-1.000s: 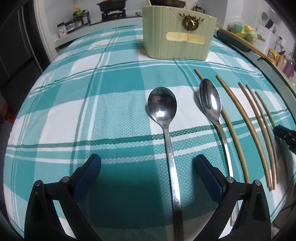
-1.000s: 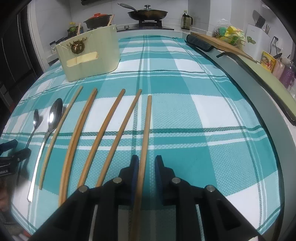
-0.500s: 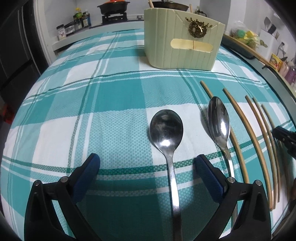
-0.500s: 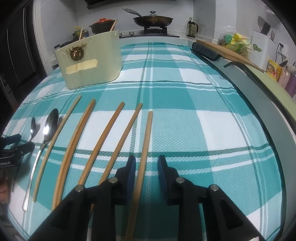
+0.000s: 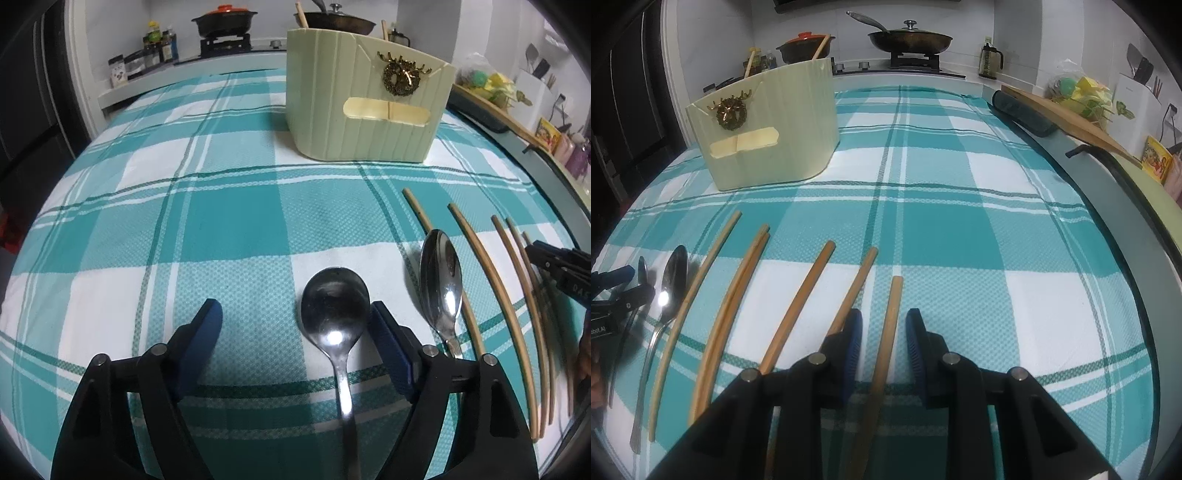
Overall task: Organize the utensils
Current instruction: 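Close the right tool on a wooden chopstick while the left tool moves toward a spoon, then grasp the metal spoon by its neck with the left tool while the right tool lifts the chopstick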
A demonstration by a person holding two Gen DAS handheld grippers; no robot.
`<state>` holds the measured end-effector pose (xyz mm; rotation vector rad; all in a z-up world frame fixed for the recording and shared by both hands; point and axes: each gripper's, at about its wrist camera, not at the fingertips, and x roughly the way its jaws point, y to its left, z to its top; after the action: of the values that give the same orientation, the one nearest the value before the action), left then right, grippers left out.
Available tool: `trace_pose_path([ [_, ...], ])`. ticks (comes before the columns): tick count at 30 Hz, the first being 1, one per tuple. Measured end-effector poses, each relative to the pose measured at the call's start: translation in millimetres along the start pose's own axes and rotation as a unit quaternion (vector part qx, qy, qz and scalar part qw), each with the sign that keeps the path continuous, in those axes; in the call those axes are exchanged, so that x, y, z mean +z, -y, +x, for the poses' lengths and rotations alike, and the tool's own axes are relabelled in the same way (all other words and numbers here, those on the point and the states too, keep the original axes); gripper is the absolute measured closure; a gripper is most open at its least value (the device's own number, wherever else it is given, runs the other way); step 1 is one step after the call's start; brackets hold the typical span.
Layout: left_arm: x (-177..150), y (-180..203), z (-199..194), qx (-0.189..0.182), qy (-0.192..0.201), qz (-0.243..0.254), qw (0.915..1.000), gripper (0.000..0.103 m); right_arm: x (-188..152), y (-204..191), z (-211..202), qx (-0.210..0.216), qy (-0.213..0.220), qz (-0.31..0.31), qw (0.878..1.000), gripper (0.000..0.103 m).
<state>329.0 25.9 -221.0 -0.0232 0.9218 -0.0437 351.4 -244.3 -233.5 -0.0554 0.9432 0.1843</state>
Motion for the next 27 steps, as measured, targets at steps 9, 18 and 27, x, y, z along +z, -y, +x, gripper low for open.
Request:
trace_pose_path([
  [9,5.5,7.7,0.7,-0.012,0.012,0.015,0.9997,0.067,18.9,-1.0,12.4,-0.005,-0.011,-0.003,1.0,0.084],
  [18,10.9,-3.7,-20.7,-0.052,0.029,-0.001,0.9982,0.067,34.4,11.0,-1.3,0.047,0.009,0.05,0.998,0.096],
  [27,27.4,-4.0,-94.1,-0.079,0.096,0.012,0.9921,0.067,54.1,6.3,-97.1,0.084,0.102,0.058,0.99,0.096],
])
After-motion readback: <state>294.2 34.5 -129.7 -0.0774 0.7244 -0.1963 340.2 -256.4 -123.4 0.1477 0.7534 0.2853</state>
